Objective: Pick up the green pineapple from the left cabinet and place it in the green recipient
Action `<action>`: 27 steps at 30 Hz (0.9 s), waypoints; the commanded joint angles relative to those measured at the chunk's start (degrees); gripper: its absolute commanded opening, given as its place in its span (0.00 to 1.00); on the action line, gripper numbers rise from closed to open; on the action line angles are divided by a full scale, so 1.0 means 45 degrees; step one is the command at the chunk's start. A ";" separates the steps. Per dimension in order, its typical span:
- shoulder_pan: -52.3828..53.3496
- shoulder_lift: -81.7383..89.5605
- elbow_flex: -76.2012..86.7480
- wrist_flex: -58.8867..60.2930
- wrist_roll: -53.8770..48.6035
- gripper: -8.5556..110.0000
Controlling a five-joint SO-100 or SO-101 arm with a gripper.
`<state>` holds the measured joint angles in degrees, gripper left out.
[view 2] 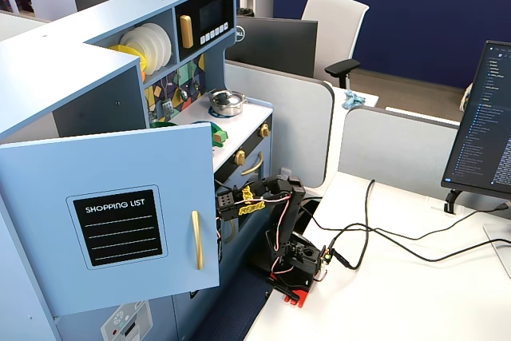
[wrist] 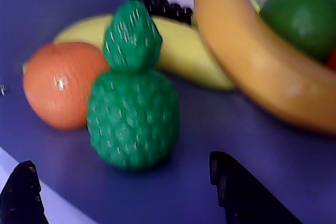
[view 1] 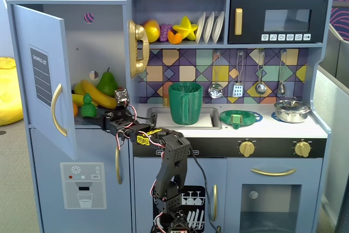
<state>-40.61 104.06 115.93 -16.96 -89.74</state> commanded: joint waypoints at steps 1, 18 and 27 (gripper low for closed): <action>-0.0293 -0.0293 -0.1211 -0.0684 -0.0332 0.36; 0.0273 -0.3340 -0.5020 0.0254 -0.0508 0.34; 0.0000 -0.4766 -0.7051 0.0957 -0.0586 0.33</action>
<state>-39.73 82.88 90.70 -13.36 -91.76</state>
